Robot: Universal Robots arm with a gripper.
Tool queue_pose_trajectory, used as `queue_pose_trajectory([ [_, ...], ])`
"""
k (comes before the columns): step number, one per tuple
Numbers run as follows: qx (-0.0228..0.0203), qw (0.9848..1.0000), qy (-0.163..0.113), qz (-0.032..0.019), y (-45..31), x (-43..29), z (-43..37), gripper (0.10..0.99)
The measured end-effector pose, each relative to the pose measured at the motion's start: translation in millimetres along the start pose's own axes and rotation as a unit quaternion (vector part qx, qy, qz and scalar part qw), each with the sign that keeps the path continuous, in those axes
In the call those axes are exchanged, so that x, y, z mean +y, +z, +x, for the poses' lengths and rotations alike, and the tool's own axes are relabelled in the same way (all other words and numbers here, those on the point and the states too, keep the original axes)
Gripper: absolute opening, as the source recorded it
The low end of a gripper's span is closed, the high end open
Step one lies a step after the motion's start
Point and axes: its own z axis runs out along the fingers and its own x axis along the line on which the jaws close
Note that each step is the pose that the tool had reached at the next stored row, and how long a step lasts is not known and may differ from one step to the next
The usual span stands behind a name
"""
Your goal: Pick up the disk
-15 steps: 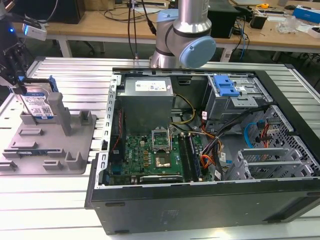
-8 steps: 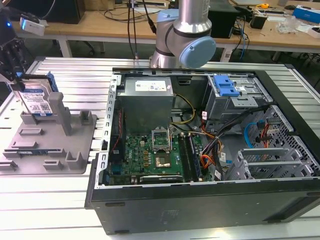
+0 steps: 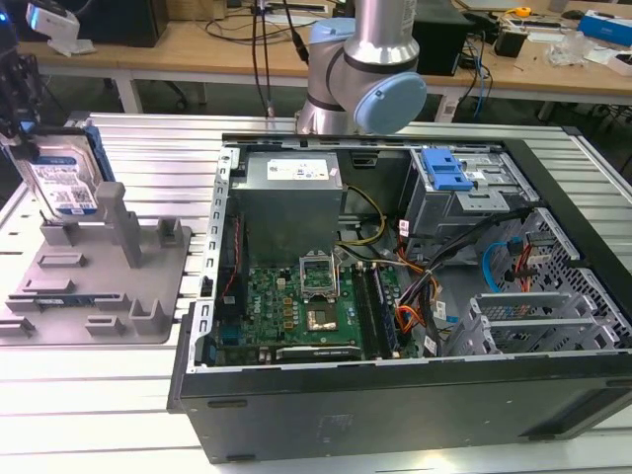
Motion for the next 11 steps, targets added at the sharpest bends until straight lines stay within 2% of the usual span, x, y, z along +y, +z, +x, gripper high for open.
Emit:
queue_pose_trajectory([
  [6, 0.0, 1.0, 0.0, 0.0, -28.4, 0.3, 0.6, 0.365],
  [7, 0.0, 1.0, 0.0, 0.0, -37.4, 0.4, 0.7, 0.365],
  [10, 0.0, 1.0, 0.0, 0.0, -51.7, 0.6, 1.0, 0.365],
  [11, 0.0, 1.0, 0.0, 0.0, -61.8, 0.7, 1.2, 0.365],
])
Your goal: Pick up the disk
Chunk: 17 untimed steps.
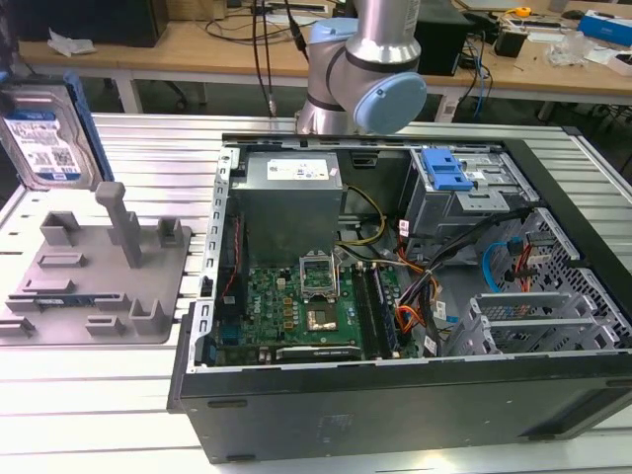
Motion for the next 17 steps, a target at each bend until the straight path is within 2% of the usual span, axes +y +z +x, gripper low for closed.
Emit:
queue_pose_trajectory([
  [6, 0.0, 1.0, 0.0, 0.0, -30.1, 0.3, 0.6, 0.365],
  [10, 0.0, 1.0, 0.0, 0.0, -64.1, 0.4, 1.3, 0.365],
  [12, -0.0001, 1.0, 0.0, 0.0, -73.7, 0.4, 1.5, 0.365],
  [13, -0.0001, 1.0, 0.0, 0.0001, -81.7, 0.4, 1.6, 0.365],
  [17, -0.0001, 1.0, 0.0, 0.0, -81.9, 0.4, 1.6, 0.365],
])
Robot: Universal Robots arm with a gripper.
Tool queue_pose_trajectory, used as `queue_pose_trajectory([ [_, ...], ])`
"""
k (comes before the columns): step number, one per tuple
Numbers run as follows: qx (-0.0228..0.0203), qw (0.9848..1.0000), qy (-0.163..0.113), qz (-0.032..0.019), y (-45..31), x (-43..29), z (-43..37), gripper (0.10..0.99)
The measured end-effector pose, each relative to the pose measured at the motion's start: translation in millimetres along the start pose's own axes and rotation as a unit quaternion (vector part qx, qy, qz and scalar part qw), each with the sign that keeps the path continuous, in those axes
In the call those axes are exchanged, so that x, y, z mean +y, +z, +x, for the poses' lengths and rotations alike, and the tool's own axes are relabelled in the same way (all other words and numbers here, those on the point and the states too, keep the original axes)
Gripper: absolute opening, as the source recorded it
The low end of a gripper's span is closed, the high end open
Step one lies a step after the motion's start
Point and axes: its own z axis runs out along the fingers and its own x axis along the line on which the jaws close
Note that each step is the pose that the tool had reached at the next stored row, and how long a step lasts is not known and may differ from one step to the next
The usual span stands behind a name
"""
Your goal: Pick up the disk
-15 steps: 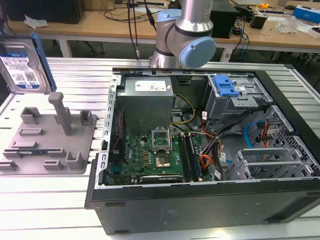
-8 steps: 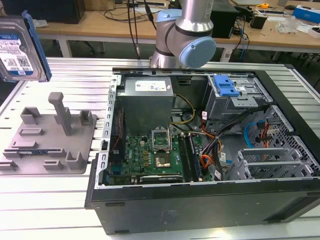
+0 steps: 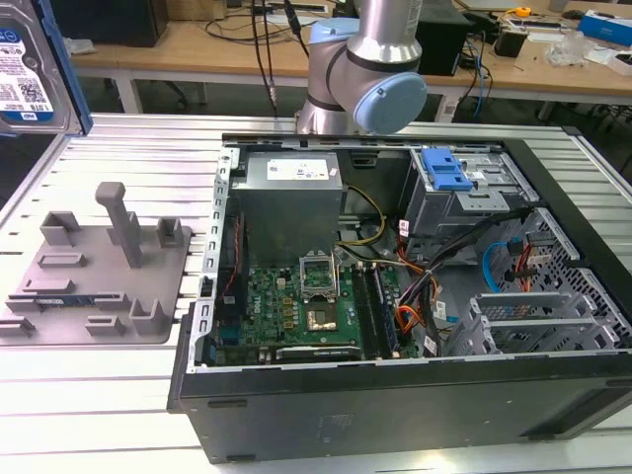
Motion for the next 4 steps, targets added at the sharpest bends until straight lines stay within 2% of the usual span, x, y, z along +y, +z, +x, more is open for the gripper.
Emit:
queue_pose_trajectory([
  [4, 0.0001, 1.0, 0.0, 0.0, 0.0, 0.0, 0.0, 0.365],
])
